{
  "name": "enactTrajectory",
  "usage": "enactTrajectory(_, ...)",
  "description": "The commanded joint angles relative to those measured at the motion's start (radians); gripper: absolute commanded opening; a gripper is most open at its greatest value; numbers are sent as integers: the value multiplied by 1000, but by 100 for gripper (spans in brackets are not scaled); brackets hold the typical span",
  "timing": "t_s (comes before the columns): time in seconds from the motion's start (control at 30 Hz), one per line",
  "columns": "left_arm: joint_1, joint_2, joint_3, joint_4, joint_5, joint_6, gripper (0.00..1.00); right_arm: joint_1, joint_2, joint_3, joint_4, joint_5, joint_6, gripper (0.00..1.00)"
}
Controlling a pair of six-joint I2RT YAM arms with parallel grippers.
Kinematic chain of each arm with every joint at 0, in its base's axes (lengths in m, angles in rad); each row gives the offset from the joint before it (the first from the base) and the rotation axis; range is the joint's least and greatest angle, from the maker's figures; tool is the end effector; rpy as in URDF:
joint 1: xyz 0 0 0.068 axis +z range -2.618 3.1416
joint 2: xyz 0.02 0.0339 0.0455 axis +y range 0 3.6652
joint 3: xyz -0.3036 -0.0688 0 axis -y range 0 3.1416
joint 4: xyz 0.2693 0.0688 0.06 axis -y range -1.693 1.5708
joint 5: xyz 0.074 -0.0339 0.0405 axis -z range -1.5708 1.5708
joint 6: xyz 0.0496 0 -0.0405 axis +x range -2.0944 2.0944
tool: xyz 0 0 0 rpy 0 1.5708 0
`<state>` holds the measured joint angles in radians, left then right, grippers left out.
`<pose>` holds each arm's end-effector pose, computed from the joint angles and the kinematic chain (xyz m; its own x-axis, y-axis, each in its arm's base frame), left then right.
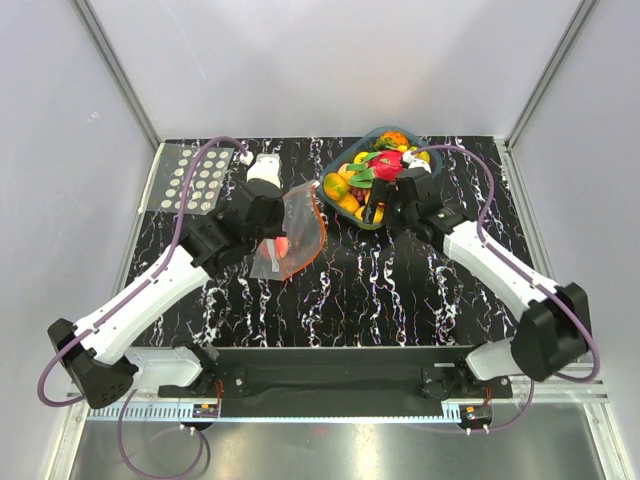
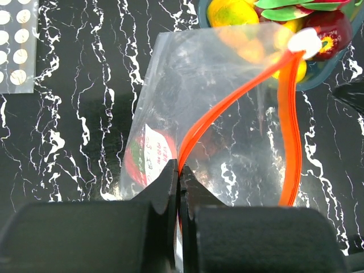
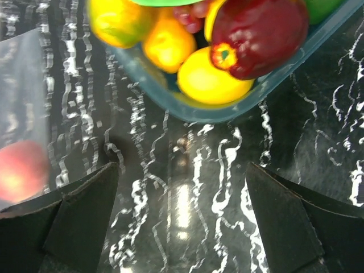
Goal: Place the food in the zip-top bag and seal the zipper
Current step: Pick up the fake fruit from the bin.
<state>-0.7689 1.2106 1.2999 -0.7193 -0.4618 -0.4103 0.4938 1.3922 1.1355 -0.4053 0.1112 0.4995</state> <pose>0.2105 -0.1729 0.4116 -0.5334 0.0192 -0.8457 0.1647 0.9830 -0.0816 0.3011 0.1558 0.3261 -0.6638 0.1833 -0.7251 -0.0866 0.9442 0.3179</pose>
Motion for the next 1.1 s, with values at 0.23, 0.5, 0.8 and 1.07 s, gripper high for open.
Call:
enactTrajectory(0.23,2,-42,-56,84,-34,4,0,-50,214,139,100,116,-49,100)
enactTrajectory(0.5,3,-36,-91,136,-9,10,0,-54,372,240,89,264,-49,100)
enactTrajectory(0.8,2,-25,-103,179,52,7,0,-78,479,302,96,404,-15,100)
enactTrajectory(1.07,2,-5,-106,198,45,15,0,-78,421,241,170,337,-30,66)
